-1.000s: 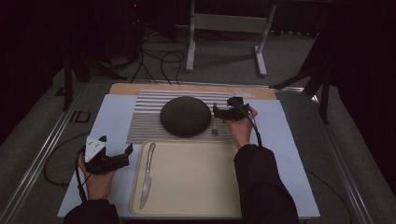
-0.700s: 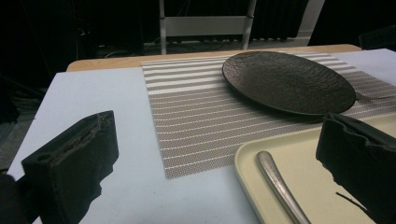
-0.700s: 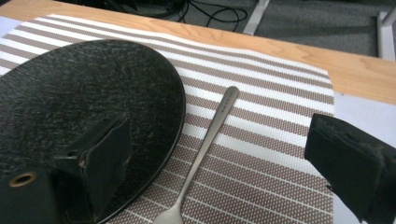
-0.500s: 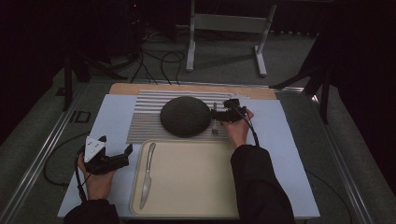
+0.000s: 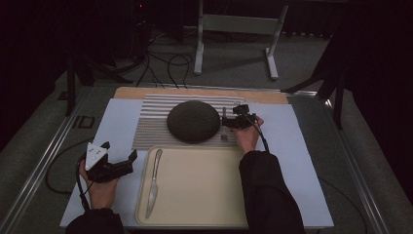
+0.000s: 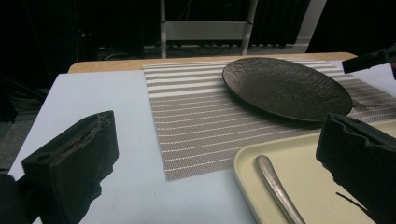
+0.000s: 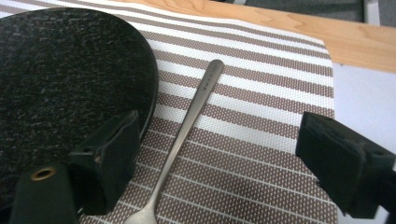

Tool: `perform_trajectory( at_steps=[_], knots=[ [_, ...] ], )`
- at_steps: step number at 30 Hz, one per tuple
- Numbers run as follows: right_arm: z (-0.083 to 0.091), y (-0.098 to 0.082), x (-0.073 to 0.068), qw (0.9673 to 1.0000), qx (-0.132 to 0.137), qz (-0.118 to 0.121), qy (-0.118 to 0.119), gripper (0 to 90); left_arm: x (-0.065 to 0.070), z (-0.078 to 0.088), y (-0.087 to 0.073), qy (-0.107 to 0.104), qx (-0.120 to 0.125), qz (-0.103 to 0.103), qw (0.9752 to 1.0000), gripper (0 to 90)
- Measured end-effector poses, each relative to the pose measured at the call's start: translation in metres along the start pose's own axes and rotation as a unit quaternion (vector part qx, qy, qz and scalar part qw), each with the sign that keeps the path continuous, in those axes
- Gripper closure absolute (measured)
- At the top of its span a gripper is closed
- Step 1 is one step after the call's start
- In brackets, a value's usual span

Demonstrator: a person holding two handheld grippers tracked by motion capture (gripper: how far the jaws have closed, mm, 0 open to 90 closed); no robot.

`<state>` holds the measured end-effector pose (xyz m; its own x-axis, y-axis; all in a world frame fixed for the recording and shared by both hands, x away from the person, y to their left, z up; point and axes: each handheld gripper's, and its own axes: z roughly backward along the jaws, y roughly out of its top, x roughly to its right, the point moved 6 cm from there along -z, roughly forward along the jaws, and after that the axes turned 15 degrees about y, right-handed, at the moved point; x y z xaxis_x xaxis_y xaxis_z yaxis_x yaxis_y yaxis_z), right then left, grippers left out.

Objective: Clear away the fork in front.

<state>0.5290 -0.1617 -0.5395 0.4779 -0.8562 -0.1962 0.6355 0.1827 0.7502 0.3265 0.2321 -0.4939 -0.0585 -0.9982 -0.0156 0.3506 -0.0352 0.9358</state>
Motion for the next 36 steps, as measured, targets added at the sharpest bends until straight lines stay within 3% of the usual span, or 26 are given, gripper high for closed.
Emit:
perform_trajectory(
  at_steps=[4,11,19,20,22,23,25,26,27,36],
  knots=[
    [-0.005,-0.003,0.002,1.0,-0.009,-0.002,-0.005,19.1,0.0,0.0,0.0,0.0,0.0,0.001,1.0,0.0],
    [-0.012,-0.01,-0.002,0.9996,-0.026,0.011,-0.009,34.5,0.0,0.0,0.0,0.0,-0.001,0.002,1.0,0.0],
    [-0.02,-0.014,-0.009,0.9989,-0.044,0.014,0.004,51.3,0.0,0.0,-0.001,0.0,-0.002,0.003,1.0,0.0],
    [-0.022,-0.018,-0.011,0.9984,-0.054,0.012,0.015,57.3,0.0,-0.001,-0.001,0.001,-0.004,0.003,1.0,0.0],
    [-0.023,-0.019,-0.012,0.9981,-0.058,0.017,0.012,57.5,0.0,-0.001,-0.001,0.0,-0.005,0.002,1.0,0.0],
    [-0.023,-0.019,-0.013,0.9978,-0.061,0.021,0.013,64.9,0.0,0.0,-0.001,-0.001,-0.004,0.003,1.0,0.0],
    [-0.022,-0.018,-0.013,0.9976,-0.064,0.024,0.012,67.9,0.0,0.0,-0.001,-0.001,-0.004,0.004,1.0,0.0],
    [-0.021,-0.019,-0.013,0.9973,-0.069,0.02,0.01,77.6,0.0,0.0,-0.001,-0.001,-0.006,0.006,1.0,0.0],
    [-0.02,-0.019,-0.013,0.9972,-0.072,0.018,0.008,80.4,-0.001,0.0,-0.001,-0.001,-0.006,0.007,1.0,0.0],
    [-0.014,-0.022,-0.014,0.9951,-0.095,0.025,0.007,81.5,0.002,-0.001,-0.002,-0.001,-0.01,0.004,0.9999,0.0]
  ],
)
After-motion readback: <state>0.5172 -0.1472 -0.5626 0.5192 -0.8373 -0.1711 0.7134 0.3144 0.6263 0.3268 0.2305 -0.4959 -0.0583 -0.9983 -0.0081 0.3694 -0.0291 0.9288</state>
